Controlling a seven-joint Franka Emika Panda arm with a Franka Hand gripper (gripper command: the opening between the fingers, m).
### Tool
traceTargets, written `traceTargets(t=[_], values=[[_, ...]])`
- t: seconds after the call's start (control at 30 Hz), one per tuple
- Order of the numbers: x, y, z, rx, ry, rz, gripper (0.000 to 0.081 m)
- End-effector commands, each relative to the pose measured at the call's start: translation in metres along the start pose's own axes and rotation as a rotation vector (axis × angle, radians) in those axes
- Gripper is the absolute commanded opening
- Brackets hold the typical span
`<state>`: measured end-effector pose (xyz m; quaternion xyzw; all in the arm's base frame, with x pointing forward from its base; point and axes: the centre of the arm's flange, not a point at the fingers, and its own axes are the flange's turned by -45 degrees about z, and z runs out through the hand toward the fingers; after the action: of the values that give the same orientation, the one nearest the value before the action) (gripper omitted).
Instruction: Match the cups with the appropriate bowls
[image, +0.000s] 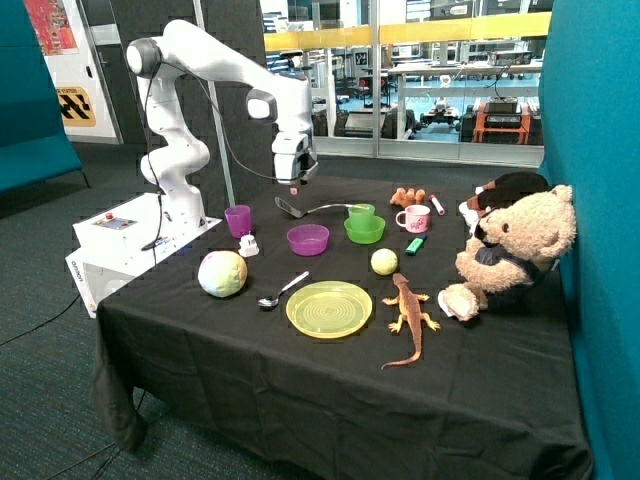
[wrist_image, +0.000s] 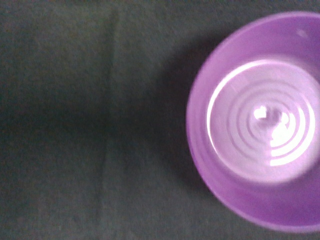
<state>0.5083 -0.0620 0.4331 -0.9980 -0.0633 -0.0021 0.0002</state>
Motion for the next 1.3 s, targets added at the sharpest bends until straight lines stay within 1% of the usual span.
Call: traceTargets(t=[0.0,0.1,0.23,0.33,0.47,0.5,0.57,0.83,0.93,1.1,1.27], values=[[-0.032,-0.001,-0.02,-0.0003,-0.0043,0.049,0.0491],[-0.038,-0.011,-0.029,-0.0004,-0.0043,0.068,0.0491],[-0.043,-0.022,-0.035,-0.0004,-0.0043,0.08,0.0489],[-0.051,-0.028,-0.032,-0.0004,-0.0043,0.081,0.049],[-0.057,-0.028,-0.028,-0.0004,-0.0043,0.077,0.0492],[-0.06,-0.026,-0.024,-0.0003,-0.0043,0.058,0.0493],[-0.066,-0.02,-0.018,-0.0003,-0.0043,0.051,0.0494],[-0.091,0.005,-0.012,-0.0003,-0.0043,0.04,0.0501],[-0.106,0.016,-0.009,-0.0003,-0.0043,0.035,0.0506],[-0.128,0.026,-0.007,-0.0003,-0.0043,0.024,0.0509],[-0.14,0.029,-0.004,-0.0003,-0.0043,0.018,0.0509]])
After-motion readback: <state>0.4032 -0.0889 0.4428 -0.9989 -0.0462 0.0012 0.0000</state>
